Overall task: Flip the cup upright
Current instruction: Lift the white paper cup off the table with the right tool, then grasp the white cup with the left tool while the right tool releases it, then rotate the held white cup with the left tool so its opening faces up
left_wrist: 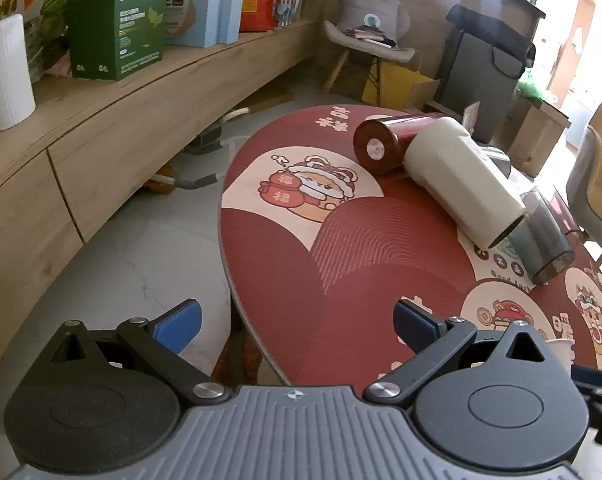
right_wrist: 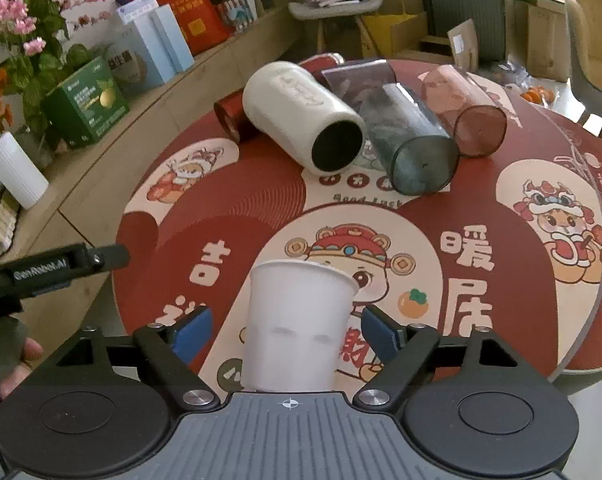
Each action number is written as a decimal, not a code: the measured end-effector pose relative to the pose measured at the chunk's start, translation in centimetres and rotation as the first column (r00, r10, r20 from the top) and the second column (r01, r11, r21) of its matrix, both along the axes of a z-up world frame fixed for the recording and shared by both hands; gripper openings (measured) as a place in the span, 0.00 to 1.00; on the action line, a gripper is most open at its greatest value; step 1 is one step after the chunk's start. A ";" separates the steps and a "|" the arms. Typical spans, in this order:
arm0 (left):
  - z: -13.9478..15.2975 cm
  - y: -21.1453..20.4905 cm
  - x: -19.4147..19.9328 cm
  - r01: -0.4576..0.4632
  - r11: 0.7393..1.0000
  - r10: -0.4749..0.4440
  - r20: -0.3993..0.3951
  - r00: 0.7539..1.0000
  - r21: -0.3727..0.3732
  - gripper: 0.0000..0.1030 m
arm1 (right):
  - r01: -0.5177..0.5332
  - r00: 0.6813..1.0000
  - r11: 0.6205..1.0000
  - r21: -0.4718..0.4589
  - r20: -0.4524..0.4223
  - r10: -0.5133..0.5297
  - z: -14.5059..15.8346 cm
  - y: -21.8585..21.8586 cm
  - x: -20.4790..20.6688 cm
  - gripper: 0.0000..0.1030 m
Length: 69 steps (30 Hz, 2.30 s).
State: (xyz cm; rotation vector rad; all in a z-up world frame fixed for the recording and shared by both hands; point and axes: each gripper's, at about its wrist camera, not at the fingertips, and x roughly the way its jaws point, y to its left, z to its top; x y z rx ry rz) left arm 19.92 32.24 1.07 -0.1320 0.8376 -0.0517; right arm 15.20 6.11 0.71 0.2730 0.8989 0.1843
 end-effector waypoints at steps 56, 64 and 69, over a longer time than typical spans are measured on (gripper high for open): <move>0.3 -18.3 -1.7 0.301 0.950 -0.287 -0.150 0.946 0.082 0.74 | 0.194 0.955 0.963 -0.189 0.263 -0.141 -3.0 -14.8 -2.0 1.00; 0.0 -18.2 -1.5 0.308 0.947 -0.291 -0.166 0.942 0.089 0.60 | 0.199 0.954 0.961 -0.193 0.264 -0.145 -3.1 -14.8 -2.0 1.00; 0.0 -18.3 -1.7 0.311 0.946 -0.293 -0.161 0.942 0.095 0.60 | 0.197 0.954 0.961 -0.191 0.264 -0.143 -3.1 -14.8 -1.9 1.00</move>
